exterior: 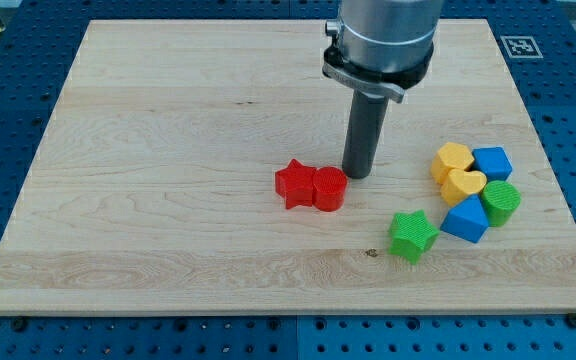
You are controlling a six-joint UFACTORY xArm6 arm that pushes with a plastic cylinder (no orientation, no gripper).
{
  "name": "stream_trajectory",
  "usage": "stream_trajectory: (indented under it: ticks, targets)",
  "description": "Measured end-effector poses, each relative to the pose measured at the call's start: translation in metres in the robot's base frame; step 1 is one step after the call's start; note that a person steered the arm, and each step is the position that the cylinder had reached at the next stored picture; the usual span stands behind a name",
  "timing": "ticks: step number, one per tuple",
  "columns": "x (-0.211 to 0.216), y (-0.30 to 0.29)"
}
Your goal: Move the arm towards the top of the green circle
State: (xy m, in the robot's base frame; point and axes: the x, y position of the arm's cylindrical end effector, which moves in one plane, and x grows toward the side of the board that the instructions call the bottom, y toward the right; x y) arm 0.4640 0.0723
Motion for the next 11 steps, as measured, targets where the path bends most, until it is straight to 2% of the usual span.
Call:
stream_trajectory:
  ticks: [3,5,6,8,11]
  targets:
    - [0.032,0.025]
    - [-0.032,0.012]
    - [-0.052,0.027]
    - [-0.071,0.097]
    - [-0.05,0.213]
